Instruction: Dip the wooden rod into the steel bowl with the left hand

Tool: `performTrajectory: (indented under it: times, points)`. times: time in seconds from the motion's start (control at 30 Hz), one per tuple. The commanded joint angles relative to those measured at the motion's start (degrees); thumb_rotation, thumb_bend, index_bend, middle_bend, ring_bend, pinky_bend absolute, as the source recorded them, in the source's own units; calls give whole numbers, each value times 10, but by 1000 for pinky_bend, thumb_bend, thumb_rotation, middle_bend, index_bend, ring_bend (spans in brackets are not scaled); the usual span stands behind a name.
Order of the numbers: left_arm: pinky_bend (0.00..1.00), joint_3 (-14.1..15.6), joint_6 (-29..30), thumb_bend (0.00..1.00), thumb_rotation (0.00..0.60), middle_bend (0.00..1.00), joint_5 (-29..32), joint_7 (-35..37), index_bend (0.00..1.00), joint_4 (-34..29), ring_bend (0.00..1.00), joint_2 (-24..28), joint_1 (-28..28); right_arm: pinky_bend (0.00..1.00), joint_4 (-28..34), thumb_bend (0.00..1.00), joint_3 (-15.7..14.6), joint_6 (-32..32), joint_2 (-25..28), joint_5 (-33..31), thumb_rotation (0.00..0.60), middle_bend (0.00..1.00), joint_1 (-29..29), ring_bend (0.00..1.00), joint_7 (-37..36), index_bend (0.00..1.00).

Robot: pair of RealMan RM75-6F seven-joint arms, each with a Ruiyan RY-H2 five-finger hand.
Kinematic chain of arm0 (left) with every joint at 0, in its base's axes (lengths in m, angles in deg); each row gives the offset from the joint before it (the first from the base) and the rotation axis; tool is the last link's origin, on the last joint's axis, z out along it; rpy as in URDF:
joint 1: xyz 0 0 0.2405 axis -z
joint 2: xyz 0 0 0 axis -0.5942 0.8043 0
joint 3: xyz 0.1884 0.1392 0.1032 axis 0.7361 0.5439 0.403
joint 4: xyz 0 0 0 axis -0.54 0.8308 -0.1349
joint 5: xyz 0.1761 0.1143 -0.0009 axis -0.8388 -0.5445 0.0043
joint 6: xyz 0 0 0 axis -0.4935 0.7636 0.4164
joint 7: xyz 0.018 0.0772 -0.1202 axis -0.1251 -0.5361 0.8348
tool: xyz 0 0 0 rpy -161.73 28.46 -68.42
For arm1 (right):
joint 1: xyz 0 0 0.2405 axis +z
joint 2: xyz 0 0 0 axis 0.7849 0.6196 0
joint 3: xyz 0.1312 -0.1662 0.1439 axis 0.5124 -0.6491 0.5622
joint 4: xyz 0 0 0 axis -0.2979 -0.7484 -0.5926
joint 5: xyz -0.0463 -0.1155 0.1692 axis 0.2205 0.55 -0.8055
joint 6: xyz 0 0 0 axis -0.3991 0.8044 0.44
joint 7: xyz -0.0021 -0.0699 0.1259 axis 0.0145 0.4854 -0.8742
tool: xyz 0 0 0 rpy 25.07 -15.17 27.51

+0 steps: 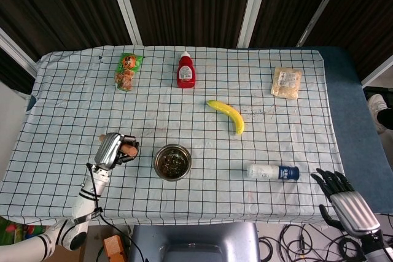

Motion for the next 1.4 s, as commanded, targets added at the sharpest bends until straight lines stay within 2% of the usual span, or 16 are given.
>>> performTrajectory:
  times: [0.03,0.13,0.17,0.37,0.5,0.57,0.67,0.83,0.93,1.2,1.4]
  points:
    - [974,27,-58,420,600,1000,28,-94,833,136,818,-56,8,0,1,483,1,-1,-1,-4,600,0,1,0,1,0]
    - [938,24,-80,287,600,1000,46,-105,780,155,782,-68,12,0,0,483,2,0,1,-5,600,0,1,0,-1,0]
    - [928,22,-86,270,600,1000,53,-109,762,159,772,-70,13,0,0,483,2,1,2,-5,600,0,0,0,-2,0]
    - [894,11,-103,260,600,1000,76,-115,713,182,737,-85,20,0,-1,483,3,7,5,-5,600,0,-2,0,-9,0]
    - [853,11,-105,259,600,972,80,-99,664,172,693,-81,19,0,-1,483,3,7,6,-5,600,0,-2,0,-12,0]
    - [797,11,-108,259,600,908,84,-96,596,163,621,-76,17,0,-1,483,2,6,6,-4,600,0,-1,0,-11,0]
    - [665,13,-104,264,600,752,85,-102,457,144,476,-68,13,0,-1,483,2,5,5,-4,600,0,-1,0,-10,0]
    - [539,27,-107,275,600,595,83,-119,299,103,368,-46,5,0,0,483,2,5,5,-3,600,0,-1,0,-7,0]
    - [449,35,-112,276,600,499,83,-135,249,82,279,-32,2,0,0,483,2,7,5,-3,600,0,-2,0,-8,0]
    - [365,61,-104,276,600,440,54,-124,216,54,238,-1,-3,0,-1,483,2,9,6,-1,600,0,-2,0,-13,0]
    - [342,69,-65,277,600,414,27,-108,203,11,210,29,-13,0,0,483,2,9,5,-2,600,0,-3,0,-9,0]
